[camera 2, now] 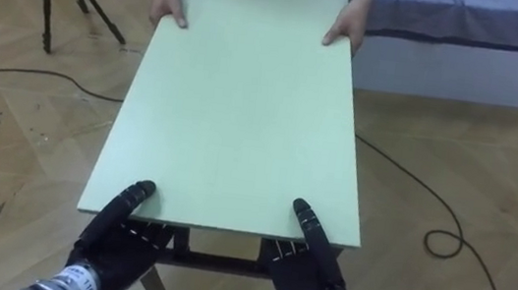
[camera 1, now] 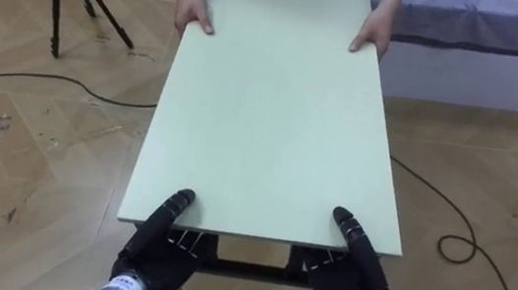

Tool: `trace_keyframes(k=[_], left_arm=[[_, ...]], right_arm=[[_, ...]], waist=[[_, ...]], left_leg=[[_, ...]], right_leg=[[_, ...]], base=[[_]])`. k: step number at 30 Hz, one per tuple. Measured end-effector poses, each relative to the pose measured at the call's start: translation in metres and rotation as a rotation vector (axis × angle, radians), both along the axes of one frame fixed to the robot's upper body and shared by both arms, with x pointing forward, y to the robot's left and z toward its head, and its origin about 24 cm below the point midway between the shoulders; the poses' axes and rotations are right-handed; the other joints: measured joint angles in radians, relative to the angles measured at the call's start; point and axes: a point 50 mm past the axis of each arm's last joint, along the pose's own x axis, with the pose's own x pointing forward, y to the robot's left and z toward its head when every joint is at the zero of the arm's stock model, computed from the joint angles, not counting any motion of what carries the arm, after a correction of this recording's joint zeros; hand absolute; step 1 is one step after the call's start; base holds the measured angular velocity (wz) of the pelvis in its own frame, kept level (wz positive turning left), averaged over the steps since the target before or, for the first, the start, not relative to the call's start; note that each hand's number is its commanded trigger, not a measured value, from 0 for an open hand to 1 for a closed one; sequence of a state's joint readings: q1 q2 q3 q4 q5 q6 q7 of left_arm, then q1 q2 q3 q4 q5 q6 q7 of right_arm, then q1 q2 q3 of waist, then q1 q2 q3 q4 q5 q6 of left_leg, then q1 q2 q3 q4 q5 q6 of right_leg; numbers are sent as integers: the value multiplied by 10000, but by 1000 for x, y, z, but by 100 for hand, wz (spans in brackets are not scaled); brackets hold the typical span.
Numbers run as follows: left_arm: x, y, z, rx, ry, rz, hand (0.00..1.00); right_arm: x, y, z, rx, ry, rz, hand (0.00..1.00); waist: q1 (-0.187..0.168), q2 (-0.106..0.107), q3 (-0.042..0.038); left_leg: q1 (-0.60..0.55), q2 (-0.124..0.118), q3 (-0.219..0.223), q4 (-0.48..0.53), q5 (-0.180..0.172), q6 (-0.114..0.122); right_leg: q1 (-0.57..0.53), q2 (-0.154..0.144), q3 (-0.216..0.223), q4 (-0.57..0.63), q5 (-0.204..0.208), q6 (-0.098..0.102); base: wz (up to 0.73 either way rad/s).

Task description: Move table with human

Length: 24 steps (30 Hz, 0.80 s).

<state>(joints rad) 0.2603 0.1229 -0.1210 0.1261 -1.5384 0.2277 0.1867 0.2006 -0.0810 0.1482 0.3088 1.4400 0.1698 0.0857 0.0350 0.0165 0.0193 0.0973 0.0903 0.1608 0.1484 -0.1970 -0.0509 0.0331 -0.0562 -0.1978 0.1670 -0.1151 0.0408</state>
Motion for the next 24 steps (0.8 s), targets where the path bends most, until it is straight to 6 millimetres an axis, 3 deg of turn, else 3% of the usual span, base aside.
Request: trace_keyframes(k=[10,24], left_arm=[[3,-3,3,32,-960,229,100],[6,-7,8,-8,-1844,137,100]], right_arm=[[11,3,9,-245,-631,-49,100],[13,5,15,79,-1043,-350,100]], waist=[[-80,-171,-119],[-261,-108,-82]], left_leg=[[-4,-12,-3,115,2,-3],[-122,46,-32,226,-16,-29]], right_leg=[[44,-6,68,40,-51,-62],[-13,41,57,67,-61,-83]], base=[[0],[0]])
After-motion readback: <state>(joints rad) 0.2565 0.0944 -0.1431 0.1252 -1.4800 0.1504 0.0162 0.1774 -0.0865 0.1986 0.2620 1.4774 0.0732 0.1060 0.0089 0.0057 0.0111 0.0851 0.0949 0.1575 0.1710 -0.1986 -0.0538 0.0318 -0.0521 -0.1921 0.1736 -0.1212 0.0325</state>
